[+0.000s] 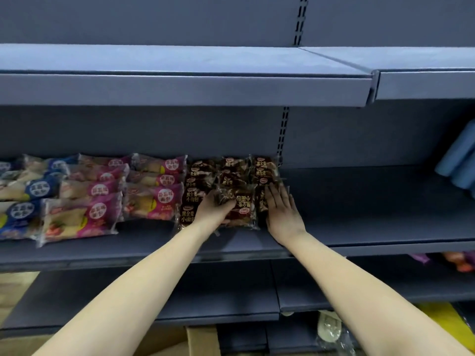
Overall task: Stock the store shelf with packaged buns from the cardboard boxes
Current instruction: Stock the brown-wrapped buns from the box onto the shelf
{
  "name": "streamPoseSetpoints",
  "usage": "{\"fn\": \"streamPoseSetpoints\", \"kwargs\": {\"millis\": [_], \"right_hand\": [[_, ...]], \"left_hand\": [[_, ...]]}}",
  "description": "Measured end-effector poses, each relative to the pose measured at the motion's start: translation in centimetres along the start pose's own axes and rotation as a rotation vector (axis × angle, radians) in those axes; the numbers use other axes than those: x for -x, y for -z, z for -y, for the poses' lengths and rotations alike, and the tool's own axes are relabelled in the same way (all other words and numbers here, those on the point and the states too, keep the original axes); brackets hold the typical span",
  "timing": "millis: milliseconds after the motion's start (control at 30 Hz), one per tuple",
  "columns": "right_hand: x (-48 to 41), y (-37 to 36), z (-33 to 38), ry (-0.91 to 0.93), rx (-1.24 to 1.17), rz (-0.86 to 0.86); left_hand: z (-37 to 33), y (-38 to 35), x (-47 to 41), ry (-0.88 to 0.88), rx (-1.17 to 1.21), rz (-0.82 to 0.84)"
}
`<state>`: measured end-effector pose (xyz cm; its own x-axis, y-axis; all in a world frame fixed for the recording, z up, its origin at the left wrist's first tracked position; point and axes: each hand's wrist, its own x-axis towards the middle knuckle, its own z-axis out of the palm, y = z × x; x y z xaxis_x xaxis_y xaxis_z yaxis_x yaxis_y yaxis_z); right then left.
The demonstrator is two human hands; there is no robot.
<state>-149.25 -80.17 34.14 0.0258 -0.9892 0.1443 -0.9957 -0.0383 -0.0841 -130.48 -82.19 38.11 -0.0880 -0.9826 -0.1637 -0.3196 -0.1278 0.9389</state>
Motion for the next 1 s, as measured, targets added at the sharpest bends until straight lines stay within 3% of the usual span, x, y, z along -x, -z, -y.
{"fn": "streamPoseSetpoints", "kwargs": {"millis": [367, 500, 633, 767, 867, 1000], "right_hand": [[-0.4, 1.3, -0.9, 0.001, 0.049, 0.132], [0.1, 2.8, -0.5, 0.027, -0.026, 0.103], [0.0, 5.4, 0.0, 0.066, -0.049, -0.046], [-0.4, 8.3, 1.4, 0.188, -0.088, -0.216], [-0.1, 9.8, 3.4, 0.370, -0.050, -0.193], [0.5, 9.5, 6.4, 0.470, -0.154, -0.149]], "left_hand": [[0.0, 0.3, -0.2, -0.026, 0.080, 0.044], [-0.7, 1.1, -0.2, -0.041, 0.110, 0.054], [-2.2, 2.9, 0.1, -0.074, 0.141, 0.033], [-3.9, 5.1, 0.6, -0.177, 0.004, 0.112], [-5.2, 6.1, 0.5, -0.267, -0.217, 0.135], [-6.1, 7.0, 0.4, -0.394, -0.427, 0.167]]}}
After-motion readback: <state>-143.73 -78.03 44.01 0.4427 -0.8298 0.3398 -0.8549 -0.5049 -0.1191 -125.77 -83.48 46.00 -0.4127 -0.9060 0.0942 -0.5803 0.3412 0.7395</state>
